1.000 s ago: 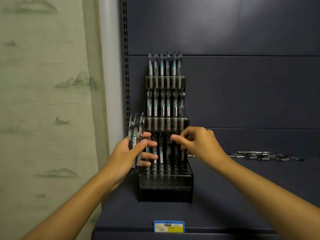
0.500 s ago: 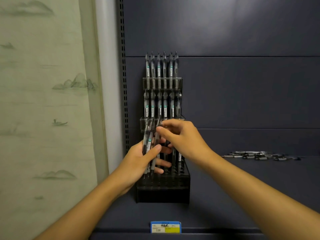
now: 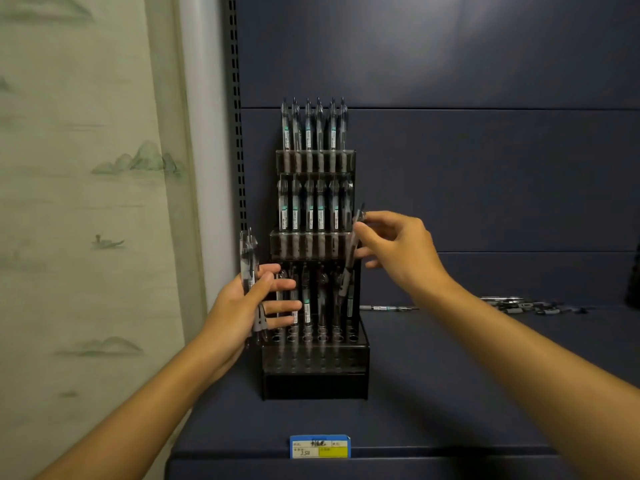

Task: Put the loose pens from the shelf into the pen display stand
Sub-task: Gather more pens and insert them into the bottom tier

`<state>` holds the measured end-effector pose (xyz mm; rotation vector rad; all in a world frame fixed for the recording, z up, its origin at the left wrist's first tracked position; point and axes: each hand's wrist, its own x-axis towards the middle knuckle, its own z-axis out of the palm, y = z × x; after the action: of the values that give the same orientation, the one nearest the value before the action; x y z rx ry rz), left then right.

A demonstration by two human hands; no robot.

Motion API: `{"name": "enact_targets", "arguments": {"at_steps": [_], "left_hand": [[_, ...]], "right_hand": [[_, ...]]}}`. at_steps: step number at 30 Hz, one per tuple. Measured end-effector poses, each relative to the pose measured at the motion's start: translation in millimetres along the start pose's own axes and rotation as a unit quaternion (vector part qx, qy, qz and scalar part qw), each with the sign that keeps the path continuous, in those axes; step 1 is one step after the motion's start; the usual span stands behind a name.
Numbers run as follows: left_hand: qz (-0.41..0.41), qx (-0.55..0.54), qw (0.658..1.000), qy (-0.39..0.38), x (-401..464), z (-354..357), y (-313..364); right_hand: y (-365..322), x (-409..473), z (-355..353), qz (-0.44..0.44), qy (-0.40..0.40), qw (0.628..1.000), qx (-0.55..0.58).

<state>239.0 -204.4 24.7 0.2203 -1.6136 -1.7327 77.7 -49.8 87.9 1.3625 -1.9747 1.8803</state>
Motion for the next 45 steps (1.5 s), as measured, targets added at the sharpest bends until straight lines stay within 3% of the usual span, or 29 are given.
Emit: {"name": "enact_targets", "arguments": {"at_steps": [23, 29, 31, 35, 39, 45], "left_hand": [[-0.016, 0.015, 1.0, -0.021, -7, 0, -2], [-0.02, 0.012, 0.999, -0.043, -12, 1, 1], [-0.02, 0.013, 0.999, -0.049, -13, 1, 2], [-0.031, -0.002, 0.997, -0.075, -15, 6, 3], [-0.05, -0.01, 0.992, -0.114, -20, 13, 7], [-0.088, -0.038, 0.985, -0.143, -28, 17, 13]], "right_hand": [[52, -24, 12, 0.048, -0.062, 0.993, -0.088], [49, -25, 6, 0.024, -0.044, 0.983, -0.176], [34, -24, 5, 0.005, -0.044, 0.989, -0.139], [2, -22, 20, -0.016, -0.122, 0.992, -0.028], [-11, -22, 40, -0.027, -0.186, 0.982, 0.003], [-17, -31, 54, 0.025, -0.246, 0.966, 0.069]]}}
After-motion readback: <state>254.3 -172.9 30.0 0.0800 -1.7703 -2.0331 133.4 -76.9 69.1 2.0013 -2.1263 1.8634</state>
